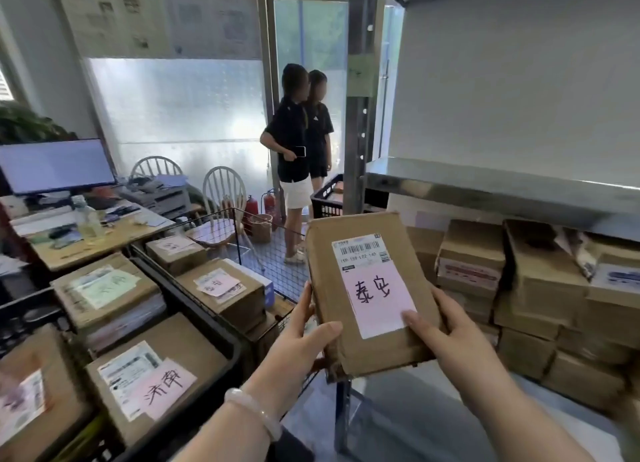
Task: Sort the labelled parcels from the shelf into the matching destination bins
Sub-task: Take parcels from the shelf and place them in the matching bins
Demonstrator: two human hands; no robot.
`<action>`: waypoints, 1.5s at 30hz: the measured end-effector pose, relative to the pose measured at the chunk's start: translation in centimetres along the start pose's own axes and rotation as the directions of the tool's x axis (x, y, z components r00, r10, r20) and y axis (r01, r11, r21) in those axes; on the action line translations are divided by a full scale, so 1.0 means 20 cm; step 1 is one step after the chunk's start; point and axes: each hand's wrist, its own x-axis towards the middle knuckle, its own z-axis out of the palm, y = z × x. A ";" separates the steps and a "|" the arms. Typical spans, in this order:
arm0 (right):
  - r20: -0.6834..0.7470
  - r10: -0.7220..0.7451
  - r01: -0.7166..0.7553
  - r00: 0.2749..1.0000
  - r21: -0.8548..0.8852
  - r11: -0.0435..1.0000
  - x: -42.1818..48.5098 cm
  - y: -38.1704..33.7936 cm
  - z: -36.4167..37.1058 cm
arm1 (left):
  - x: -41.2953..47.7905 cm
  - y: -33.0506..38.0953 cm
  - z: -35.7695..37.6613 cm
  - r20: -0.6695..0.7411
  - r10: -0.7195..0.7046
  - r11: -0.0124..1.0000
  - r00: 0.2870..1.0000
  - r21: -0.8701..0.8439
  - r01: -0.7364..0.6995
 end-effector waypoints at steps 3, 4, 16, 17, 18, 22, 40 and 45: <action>0.038 0.014 -0.018 0.999 0.112 0.994 0.07 0.04 0.25 | -0.06 0.05 -0.20 -0.070 0.039 0.999 0.997 0.000 -0.039; 0.045 0.011 -0.018 0.999 0.137 0.990 0.09 0.04 0.31 | -0.08 0.07 -0.25 -0.093 0.047 0.999 0.995 0.015 -0.046; 0.098 0.002 -0.015 0.995 0.126 0.992 0.69 -0.04 0.75 | 0.05 0.25 -0.72 -0.347 0.280 0.725 0.895 0.688 0.040; 0.104 -0.007 -0.005 0.995 0.113 0.994 0.77 -0.04 0.79 | 0.09 0.27 -0.77 -0.344 0.301 0.673 0.889 0.738 0.058; 0.118 -0.018 0.007 0.993 0.091 0.996 0.84 -0.05 0.84 | 0.13 0.29 -0.81 -0.345 0.328 0.630 0.880 0.774 0.069; 0.171 -0.059 0.053 0.983 0.038 0.998 1.18 -0.04 1.04 | 0.30 0.34 -0.95 -0.397 0.374 0.586 0.838 0.802 0.118; 0.374 0.052 0.067 0.926 -0.298 0.952 2.25 0.51 1.91 | 0.88 0.41 -1.33 -0.576 0.400 0.335 0.713 0.816 0.471; 0.320 0.165 -0.072 0.933 -0.282 0.957 2.26 0.70 2.03 | 0.93 0.35 -1.39 -0.577 0.385 0.291 0.720 0.817 0.499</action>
